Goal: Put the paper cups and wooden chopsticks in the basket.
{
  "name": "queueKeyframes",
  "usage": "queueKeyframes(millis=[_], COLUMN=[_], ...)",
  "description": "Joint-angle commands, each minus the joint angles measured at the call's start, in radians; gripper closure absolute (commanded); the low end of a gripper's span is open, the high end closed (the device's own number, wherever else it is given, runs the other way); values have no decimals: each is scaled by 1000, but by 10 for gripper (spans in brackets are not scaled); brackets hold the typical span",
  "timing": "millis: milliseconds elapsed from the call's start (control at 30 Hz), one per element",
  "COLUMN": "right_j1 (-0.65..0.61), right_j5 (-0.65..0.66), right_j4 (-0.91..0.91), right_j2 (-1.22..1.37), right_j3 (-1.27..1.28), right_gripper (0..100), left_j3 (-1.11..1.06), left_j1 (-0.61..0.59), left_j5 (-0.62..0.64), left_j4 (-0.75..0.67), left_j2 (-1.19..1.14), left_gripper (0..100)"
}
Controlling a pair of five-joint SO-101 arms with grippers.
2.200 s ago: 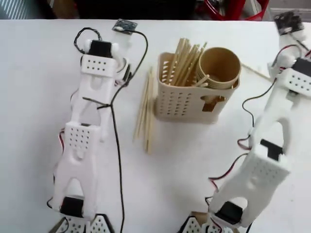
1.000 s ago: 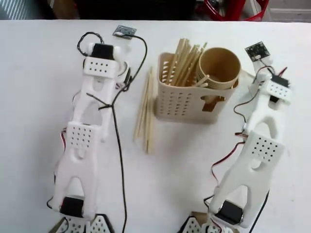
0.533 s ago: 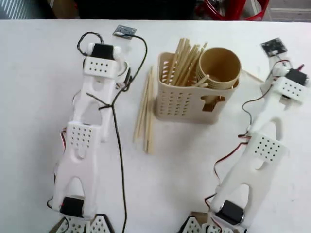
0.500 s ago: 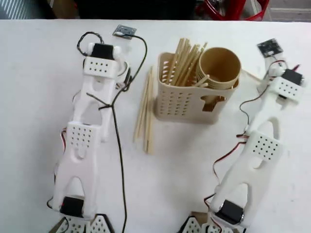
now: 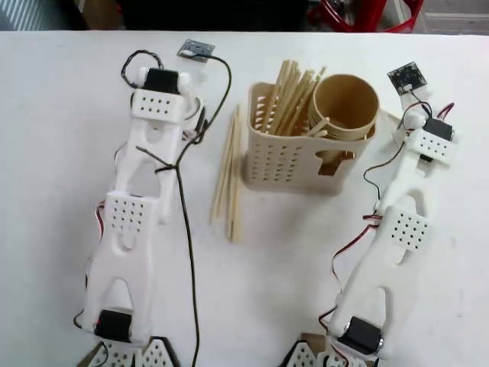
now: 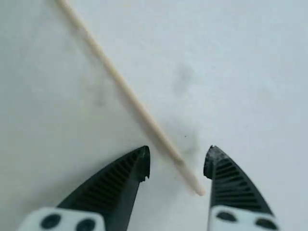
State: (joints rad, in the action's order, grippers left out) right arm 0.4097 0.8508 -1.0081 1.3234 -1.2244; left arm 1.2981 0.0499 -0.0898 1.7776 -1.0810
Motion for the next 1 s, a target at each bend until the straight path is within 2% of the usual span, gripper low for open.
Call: queueKeyframes(millis=[0, 100, 167, 400, 633, 733, 967], right_j1=[-7, -30, -33, 5, 140, 213, 371], right_j5=[77, 241, 296, 295, 199, 161, 161], right_j4=[-21, -143, -219, -343, -716, -717, -717], right_j2=[21, 21, 21, 10, -38, -53, -96], right_j3=[-14, -8, -14, -23, -187, -195, -187], right_gripper=[848, 949, 983, 980, 981, 981, 978], left_j3=[37, 37, 37, 37, 37, 32, 29], left_j1=[-1, -4, -4, -4, -4, -5, -5], left_j5=[9, 9, 9, 9, 9, 9, 11], left_j4=[-14, -14, -9, -9, -12, -14, -12], left_j2=[4, 4, 4, 4, 4, 4, 2], left_gripper=[872, 872, 872, 872, 872, 872, 872])
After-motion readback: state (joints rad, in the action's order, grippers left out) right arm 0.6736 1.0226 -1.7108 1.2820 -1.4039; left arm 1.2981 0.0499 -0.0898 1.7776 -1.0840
